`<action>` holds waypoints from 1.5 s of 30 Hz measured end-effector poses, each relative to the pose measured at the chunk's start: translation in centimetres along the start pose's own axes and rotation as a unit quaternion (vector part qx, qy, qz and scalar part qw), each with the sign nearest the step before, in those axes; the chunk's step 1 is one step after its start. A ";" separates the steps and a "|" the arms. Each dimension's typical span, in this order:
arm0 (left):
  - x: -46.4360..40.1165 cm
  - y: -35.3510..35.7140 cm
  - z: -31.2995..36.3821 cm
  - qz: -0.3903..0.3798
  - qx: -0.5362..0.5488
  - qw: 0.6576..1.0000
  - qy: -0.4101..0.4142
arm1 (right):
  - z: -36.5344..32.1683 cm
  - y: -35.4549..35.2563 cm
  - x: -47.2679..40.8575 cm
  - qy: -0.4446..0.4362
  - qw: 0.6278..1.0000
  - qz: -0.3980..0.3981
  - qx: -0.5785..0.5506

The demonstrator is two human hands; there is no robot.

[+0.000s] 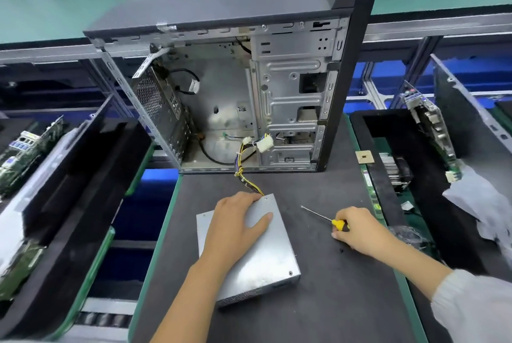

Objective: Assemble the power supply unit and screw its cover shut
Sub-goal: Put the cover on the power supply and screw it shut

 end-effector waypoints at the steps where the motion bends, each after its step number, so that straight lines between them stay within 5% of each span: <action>1: 0.0 0.0 0.0 0.001 -0.003 1.000 0.005 | -0.2 0.0 0.0 -0.003 1.000 -0.003 0.015; 7: 0.0 -0.4 0.1 0.003 -0.011 1.000 0.025 | -1.9 -1.0 -0.7 -0.031 0.999 0.007 0.041; 12: 1.7 1.0 0.4 -0.153 -0.148 0.972 0.102 | -1.6 -0.2 -1.0 -0.019 0.999 -0.023 0.028; 16: 2.1 1.4 0.1 -0.207 -0.183 0.952 0.129 | -1.0 0.5 -0.8 -0.011 0.998 -0.034 0.045; 25: 2.4 1.2 1.0 -0.170 -0.235 0.947 0.138 | -0.1 0.6 -0.2 -0.019 0.997 -0.005 0.080; 32: 2.5 1.0 1.2 -0.166 -0.245 0.945 0.136 | -6.3 -2.1 0.4 -0.165 0.970 0.085 -0.157; 36: 2.5 1.0 1.3 -0.160 -0.240 0.948 0.138 | -11.2 -1.8 -0.1 -0.251 0.942 0.072 -0.210; 45: 2.6 0.9 1.3 -0.136 -0.243 0.950 0.144 | -12.9 1.0 -2.2 -0.348 0.931 0.071 -0.080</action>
Point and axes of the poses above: each hand's wrist, its own x-axis away from the middle knuckle, its own y-axis out of the palm, z = x × y, the point moved 5 cm from there along -x, towards the middle knuckle, and after that the axes turned 13 degrees about -x, right-handed, at the moved point
